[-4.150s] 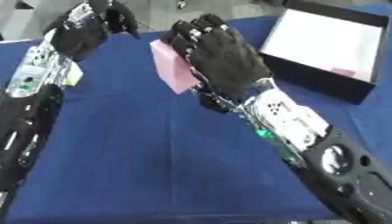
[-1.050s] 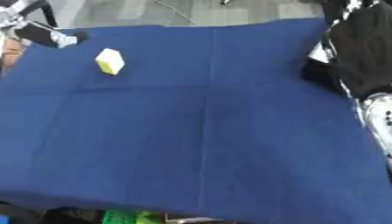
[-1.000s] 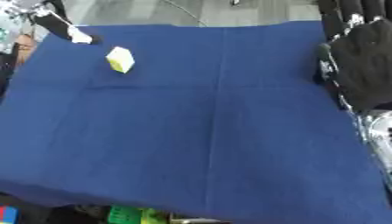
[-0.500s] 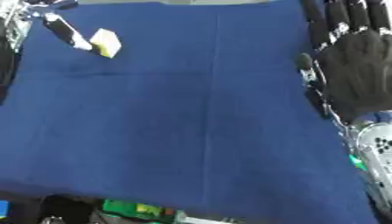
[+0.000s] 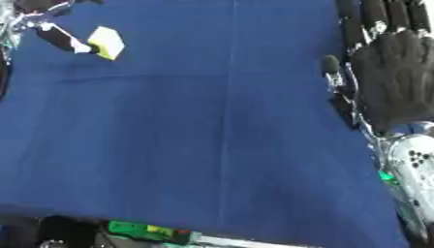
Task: Pick up the objects with one hand, pass them to the other hand, and then place them into the box on the other side of the table.
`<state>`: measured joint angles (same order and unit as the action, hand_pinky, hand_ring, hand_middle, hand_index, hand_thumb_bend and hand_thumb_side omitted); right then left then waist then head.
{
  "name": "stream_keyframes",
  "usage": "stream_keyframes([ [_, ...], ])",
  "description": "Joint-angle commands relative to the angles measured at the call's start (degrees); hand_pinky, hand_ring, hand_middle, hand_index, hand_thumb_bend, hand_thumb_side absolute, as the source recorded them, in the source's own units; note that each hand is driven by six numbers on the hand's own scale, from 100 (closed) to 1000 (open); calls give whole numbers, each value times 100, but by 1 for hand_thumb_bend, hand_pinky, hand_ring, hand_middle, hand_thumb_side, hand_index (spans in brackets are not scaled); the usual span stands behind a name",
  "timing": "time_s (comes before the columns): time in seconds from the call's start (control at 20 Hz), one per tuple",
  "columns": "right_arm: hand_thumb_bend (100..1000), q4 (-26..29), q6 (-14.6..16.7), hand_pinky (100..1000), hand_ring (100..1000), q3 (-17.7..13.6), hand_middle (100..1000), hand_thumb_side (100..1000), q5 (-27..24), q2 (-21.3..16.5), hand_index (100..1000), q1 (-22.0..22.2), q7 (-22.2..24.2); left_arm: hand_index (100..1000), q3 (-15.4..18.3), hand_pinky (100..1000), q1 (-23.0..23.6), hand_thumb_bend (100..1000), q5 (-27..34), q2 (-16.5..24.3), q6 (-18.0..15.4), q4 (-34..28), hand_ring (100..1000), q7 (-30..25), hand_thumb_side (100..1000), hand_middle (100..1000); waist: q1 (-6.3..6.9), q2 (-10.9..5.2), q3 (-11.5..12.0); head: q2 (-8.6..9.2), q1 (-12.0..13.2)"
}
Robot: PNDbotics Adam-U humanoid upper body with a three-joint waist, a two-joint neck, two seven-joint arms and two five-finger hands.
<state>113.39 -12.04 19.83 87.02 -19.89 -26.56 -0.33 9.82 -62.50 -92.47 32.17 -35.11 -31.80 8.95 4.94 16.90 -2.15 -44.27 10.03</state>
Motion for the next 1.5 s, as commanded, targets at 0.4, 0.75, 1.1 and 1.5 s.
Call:
stream_keyframes([
  [0.4,206,121,-94,925,978,-27,992,100,-167,33,1000,-13,-76,836,-39,821,-117,455,-284,-2,372,448,747,309,339,758,-60,-57,-30,15,78],
  [0.75,126,121,-142,919,980,-29,992,100,-239,60,1000,-11,-143,832,-6,812,-115,430,-247,-76,620,336,741,668,304,753,-82,-4,-67,15,108],
  [1.1,100,121,-184,916,981,-43,992,100,-277,49,1000,11,-163,659,-49,724,-103,356,-342,-108,708,450,558,764,280,551,-82,-5,-77,15,132],
  [1.5,100,121,-219,917,981,-58,992,100,-307,13,1000,50,-156,522,-13,634,-119,263,-259,-101,736,406,438,1001,226,408,-91,-44,-51,15,142],
])
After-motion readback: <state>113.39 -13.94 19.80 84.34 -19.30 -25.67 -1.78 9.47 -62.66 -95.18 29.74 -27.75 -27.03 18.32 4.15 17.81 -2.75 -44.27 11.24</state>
